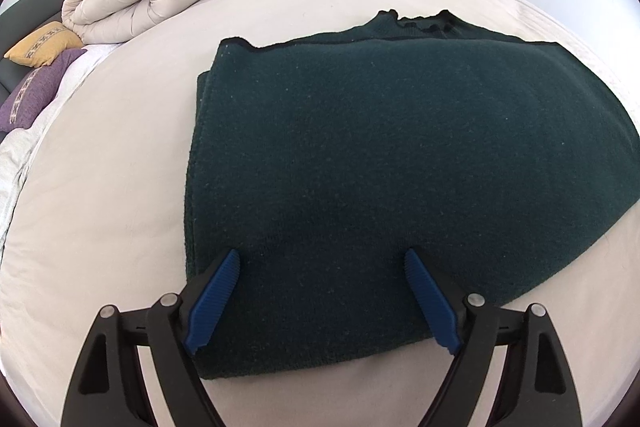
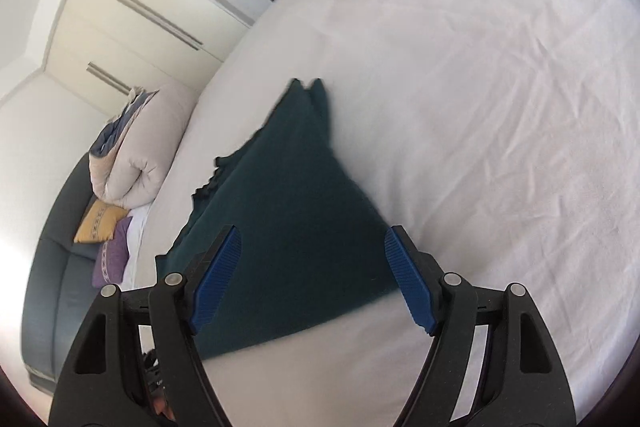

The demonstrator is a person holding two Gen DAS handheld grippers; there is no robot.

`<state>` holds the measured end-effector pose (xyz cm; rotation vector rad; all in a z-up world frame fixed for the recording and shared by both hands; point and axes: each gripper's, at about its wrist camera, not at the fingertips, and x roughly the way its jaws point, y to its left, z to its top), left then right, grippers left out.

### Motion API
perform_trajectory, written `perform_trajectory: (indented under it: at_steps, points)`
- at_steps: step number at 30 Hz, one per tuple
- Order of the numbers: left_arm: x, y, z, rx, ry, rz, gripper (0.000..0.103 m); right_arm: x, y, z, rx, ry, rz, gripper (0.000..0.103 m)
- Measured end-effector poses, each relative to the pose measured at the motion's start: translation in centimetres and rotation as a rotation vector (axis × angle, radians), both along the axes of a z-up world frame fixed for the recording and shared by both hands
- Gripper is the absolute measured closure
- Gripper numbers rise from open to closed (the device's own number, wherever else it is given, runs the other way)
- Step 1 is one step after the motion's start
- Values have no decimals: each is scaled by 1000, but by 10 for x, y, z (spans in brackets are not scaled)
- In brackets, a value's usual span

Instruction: Fold small clothes

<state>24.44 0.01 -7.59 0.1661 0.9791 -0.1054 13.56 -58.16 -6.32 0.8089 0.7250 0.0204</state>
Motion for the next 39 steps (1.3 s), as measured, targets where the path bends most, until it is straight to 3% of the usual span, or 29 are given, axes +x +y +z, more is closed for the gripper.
perform_trajectory:
  at_steps: [5, 8, 11, 13, 14, 17, 20, 25, 34, 39]
  points:
    - [-2, 2, 1, -15, -5, -2, 15, 20, 59, 8, -14, -20, 190, 29]
    - [-4, 8, 3, -58, -8, -13, 15, 36, 80, -8, -3, 37, 269, 29]
    - [-5, 20, 11, -136, -5, -19, 16, 42, 76, -25, 29, 99, 264, 29]
    - [-9, 37, 23, -238, -24, 4, 16, 36, 66, -23, 56, 76, 224, 29]
    - [-11, 55, 31, -326, -47, 38, 16, 32, 61, -20, 48, 67, 208, 29]
    - [-8, 96, 40, -477, -63, 145, 9, 24, 53, -17, 56, 51, 193, 29]
    - [6, 127, 27, -655, 20, 212, 8, 19, 51, -15, 79, 36, 195, 29]
    - [21, 135, -2, -889, 130, 211, 9, 18, 62, -11, 100, 19, 239, 29]
    - [63, 132, -16, -1028, 261, 195, 25, 22, 83, -10, 108, 17, 308, 29]
    - [69, 126, -16, -1007, 316, 153, 25, 35, 100, -8, 106, 22, 345, 29]
